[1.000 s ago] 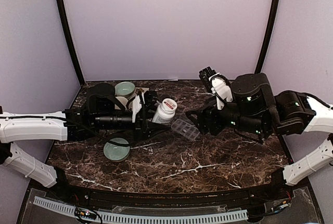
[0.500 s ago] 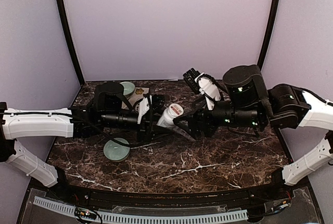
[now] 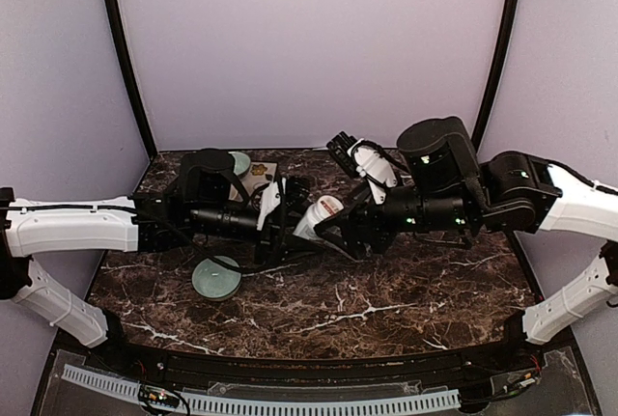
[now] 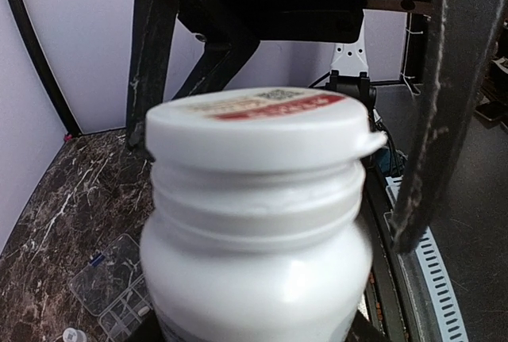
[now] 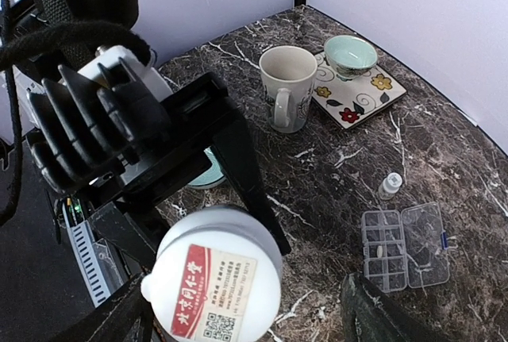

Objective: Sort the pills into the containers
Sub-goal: Pass from the left arm to the right

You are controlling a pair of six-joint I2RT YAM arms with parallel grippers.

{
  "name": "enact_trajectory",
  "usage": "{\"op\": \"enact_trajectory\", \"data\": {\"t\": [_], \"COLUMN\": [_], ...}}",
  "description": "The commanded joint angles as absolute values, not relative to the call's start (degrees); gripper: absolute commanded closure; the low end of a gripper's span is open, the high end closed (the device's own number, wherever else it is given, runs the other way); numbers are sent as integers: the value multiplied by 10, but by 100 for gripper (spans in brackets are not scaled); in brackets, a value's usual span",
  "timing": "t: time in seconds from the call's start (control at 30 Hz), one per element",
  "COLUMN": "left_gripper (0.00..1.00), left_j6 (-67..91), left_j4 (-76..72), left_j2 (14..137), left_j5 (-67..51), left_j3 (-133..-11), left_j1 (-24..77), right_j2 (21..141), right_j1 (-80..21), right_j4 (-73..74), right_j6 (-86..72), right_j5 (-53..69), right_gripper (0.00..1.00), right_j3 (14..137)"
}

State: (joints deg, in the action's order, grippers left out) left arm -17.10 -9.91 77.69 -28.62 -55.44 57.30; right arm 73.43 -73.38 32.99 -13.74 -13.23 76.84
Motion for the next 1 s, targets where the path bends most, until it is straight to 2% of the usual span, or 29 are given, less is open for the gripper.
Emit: {"op": "enact_trajectory", "data": {"t": [0.0,0.27,0.5,0.73,0.83,0.97], "left_gripper": [76,76,76,74,74,68], "left_j6": [-180,-182,-182,-181,-181,-179], "left_j4": [-92,-89,-87,-88,-88,-90], "left_j2": [780,780,782,787,791,795], "left_j5": [-311,-317,-320,-322,-324,-321], "left_j3": [-581,-584,-588,-593,-596,-594], "left_j1": [575,575,575,575,575,575], "right_j2": [744,757,763,773,778,788], "right_j1": [-725,-710,-696,-687,-681,-670], "right_j4": [311,308,305,303,302,303], "right_j6": [-127,-121,-124,-128,-130,-134], "right_j5": [-108,-86,-60,-41,-30,-13], "right_gripper": [19,20,29,32,41,63], "right_j3": [792,798,795,790,789,789]}}
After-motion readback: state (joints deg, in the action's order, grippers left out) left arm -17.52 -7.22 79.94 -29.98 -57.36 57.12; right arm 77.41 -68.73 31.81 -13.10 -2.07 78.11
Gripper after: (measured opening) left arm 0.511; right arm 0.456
